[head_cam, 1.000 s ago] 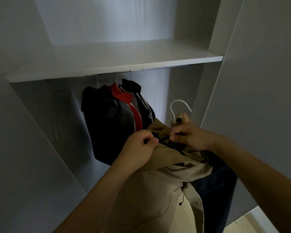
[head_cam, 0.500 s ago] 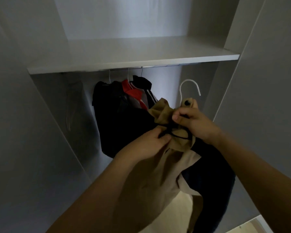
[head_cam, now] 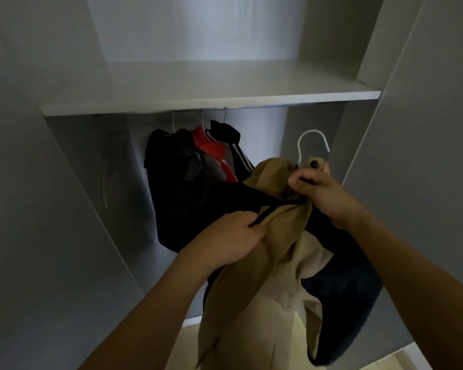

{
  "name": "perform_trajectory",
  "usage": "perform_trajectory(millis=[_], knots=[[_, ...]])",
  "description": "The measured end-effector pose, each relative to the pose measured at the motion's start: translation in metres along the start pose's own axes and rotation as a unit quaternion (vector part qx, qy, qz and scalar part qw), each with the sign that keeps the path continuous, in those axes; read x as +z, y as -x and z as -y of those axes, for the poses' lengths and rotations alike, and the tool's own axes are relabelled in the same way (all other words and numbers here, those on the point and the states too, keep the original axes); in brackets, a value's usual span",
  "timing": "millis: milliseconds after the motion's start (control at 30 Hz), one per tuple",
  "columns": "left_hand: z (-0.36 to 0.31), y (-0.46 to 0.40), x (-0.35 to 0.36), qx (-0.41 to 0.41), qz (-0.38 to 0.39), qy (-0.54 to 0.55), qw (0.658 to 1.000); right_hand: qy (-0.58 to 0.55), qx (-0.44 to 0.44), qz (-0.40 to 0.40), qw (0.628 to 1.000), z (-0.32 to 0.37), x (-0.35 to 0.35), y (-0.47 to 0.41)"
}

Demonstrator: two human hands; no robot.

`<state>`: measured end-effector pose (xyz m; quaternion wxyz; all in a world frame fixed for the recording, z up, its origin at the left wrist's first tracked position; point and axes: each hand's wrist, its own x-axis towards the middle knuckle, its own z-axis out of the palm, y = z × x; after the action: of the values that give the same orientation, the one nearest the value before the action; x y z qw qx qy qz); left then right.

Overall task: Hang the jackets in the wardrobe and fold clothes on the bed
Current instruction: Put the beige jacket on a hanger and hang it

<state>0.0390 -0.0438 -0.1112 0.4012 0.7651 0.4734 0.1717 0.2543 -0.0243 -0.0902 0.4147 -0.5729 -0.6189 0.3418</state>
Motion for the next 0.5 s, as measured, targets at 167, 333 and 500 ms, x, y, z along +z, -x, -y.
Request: perform_trajectory(millis=[167, 333, 500], knots=[[-0.003, -0.017, 0.026, 0.022, -0.044, 0.081, 0.995, 0.053, -0.021, 0.038, 0.998, 0.003, 0.007, 0.002], [0.006, -0.009, 0.029, 0.072, -0.065, 0.002, 0.995, 0.048, -0.024, -0.039, 0.998, -0.015, 0.004, 0.004], [0.011, -0.005, 0.012, 0.048, 0.009, -0.06, 0.997, 0.042, -0.038, -0.067, 0.996, -0.017, 0.017, 0.004]])
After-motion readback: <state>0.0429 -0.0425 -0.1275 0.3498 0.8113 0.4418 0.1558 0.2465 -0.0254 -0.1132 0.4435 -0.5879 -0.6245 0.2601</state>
